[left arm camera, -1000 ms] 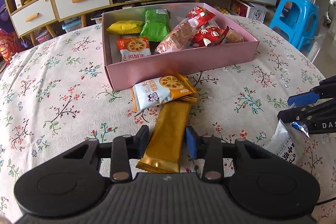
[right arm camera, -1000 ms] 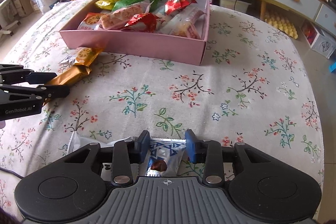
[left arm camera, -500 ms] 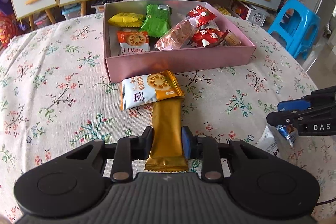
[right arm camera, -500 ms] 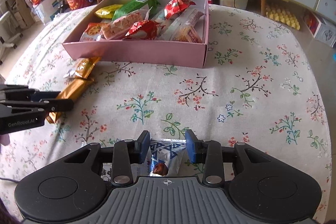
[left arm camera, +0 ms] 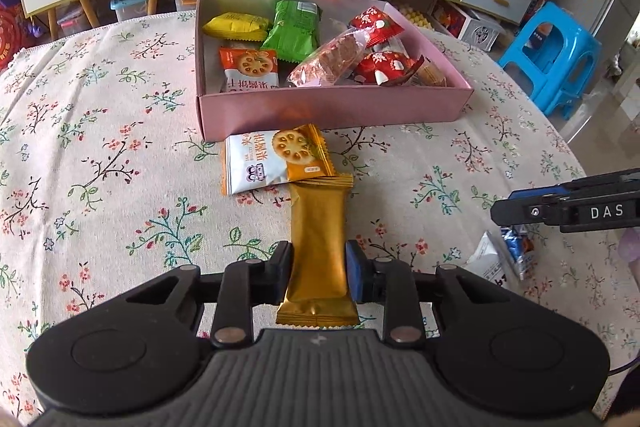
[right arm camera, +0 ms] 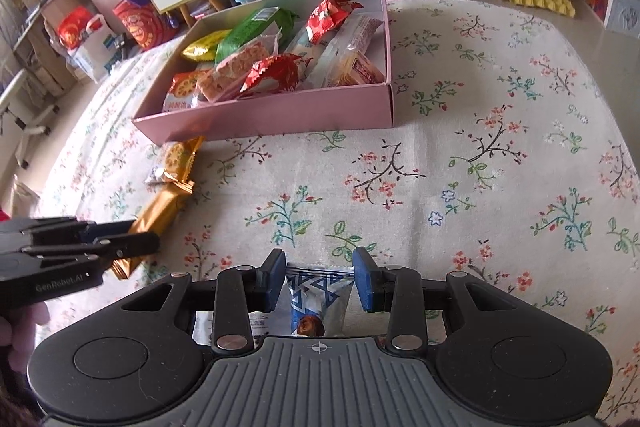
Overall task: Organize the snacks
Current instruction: 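Carry gold bar packet toward box with left tool while right tool carries blue-white packet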
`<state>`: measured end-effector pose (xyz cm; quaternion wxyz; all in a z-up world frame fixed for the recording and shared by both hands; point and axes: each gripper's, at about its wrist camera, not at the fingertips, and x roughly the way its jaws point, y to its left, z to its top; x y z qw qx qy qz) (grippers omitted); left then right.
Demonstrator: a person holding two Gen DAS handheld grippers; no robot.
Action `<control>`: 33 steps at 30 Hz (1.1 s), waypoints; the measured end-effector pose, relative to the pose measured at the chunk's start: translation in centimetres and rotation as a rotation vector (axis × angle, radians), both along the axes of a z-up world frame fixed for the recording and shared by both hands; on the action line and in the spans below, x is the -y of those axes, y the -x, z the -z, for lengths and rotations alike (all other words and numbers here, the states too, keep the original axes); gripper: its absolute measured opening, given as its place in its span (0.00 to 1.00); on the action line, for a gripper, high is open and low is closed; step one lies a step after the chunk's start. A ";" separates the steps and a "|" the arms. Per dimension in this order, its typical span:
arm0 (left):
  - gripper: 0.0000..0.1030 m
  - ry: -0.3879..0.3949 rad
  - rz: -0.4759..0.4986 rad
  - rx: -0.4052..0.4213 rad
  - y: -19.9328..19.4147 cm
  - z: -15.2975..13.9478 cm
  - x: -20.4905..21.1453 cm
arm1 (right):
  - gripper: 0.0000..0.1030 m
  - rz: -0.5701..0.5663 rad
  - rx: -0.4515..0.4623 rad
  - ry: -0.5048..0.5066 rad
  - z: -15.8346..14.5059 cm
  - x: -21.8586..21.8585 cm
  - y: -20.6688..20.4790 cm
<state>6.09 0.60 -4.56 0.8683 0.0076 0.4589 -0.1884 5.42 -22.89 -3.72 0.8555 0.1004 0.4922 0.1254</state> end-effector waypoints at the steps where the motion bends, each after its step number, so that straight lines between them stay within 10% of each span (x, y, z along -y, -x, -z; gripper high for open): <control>1: 0.25 0.003 0.000 0.002 0.0 -0.1 0.0 | 0.34 0.003 -0.004 -0.014 0.0 0.1 -0.1; 28: 0.25 0.154 -0.055 0.051 -0.1 -2.9 -2.2 | 0.28 0.055 0.064 -0.213 -4.5 0.2 -1.9; 33: 0.25 0.157 -0.061 0.053 -0.1 -2.9 -2.1 | 0.44 0.039 0.059 -0.100 -3.6 -0.9 -2.5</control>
